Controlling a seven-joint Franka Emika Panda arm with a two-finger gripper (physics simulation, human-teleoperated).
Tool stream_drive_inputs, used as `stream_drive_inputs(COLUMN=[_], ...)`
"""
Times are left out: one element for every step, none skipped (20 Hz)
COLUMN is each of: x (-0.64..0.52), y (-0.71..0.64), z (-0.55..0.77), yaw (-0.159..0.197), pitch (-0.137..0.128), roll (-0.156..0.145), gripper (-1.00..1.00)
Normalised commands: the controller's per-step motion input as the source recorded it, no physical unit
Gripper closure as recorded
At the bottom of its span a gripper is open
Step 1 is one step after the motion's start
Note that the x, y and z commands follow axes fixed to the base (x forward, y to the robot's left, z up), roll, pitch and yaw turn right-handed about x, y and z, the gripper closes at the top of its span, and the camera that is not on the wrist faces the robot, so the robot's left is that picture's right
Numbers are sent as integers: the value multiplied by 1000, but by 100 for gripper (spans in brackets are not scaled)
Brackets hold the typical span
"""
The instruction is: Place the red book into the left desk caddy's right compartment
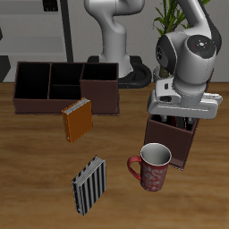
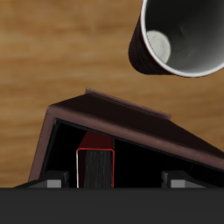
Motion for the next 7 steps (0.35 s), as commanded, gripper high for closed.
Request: stream_drive_inputs(x=[-8, -106, -268, 103, -305, -364, -272], y=[-35, -69, -92, 82, -195, 87, -260], z=[51, 50, 193, 2, 335, 232, 62], yaw=[-43, -2, 12, 0, -60, -128, 177], pitch=[13, -9, -39, 0, -57, -73, -48], roll=[21, 17, 62, 0, 60, 282, -77], gripper=[-100, -100, -100, -100, -100, -100, -100])
